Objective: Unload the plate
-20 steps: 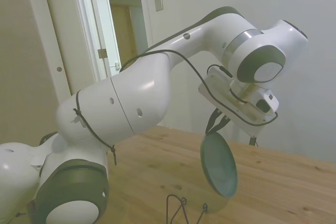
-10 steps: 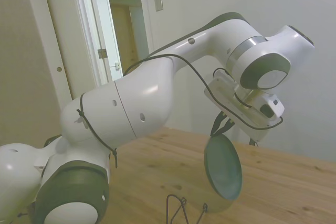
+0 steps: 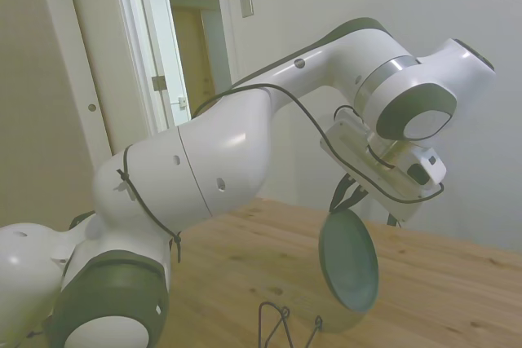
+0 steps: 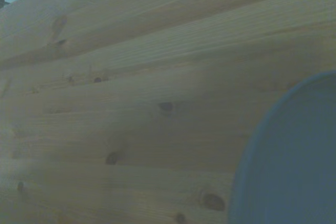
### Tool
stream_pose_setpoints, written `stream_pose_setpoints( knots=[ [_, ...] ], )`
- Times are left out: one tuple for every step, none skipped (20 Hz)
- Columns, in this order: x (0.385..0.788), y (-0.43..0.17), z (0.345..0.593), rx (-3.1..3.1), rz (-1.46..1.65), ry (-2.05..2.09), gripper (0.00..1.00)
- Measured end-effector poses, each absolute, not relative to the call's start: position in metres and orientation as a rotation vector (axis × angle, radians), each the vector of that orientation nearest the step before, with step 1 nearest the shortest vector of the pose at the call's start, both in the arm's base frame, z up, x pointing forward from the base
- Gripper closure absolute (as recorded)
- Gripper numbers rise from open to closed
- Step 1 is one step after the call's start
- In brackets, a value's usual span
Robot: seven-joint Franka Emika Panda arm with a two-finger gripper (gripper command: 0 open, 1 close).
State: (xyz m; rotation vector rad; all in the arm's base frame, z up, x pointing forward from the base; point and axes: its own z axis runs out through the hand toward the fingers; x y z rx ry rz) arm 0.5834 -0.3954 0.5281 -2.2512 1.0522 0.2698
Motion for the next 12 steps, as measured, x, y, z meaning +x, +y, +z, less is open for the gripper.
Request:
stream_pose_setpoints(
  knots=[
    [0.583, -0.396, 0.528, -2.251, 0.268, 1.053, 1.0],
    [0.584, -0.397, 0.528, -2.251, 0.261, 1.057, 1.0],
    [0.585, -0.398, 0.529, -2.25, 0.243, 1.068, 1.0],
    [0.586, -0.4, 0.529, -2.247, 0.225, 1.082, 1.0],
    [0.588, -0.403, 0.53, -2.244, 0.2, 1.102, 1.0],
    [0.589, -0.405, 0.53, -2.243, 0.184, 1.116, 1.0],
    [0.591, -0.406, 0.53, -2.244, 0.172, 1.128, 1.0],
    [0.593, -0.406, 0.529, -2.247, 0.159, 1.141, 1.0],
    [0.596, -0.406, 0.528, -2.255, 0.144, 1.157, 1.0],
    [0.6, -0.405, 0.527, -2.268, 0.127, 1.174, 1.0],
    [0.605, -0.404, 0.525, -2.288, 0.112, 1.195, 1.0],
    [0.609, -0.403, 0.522, -2.317, 0.104, 1.221, 1.0]
  ],
)
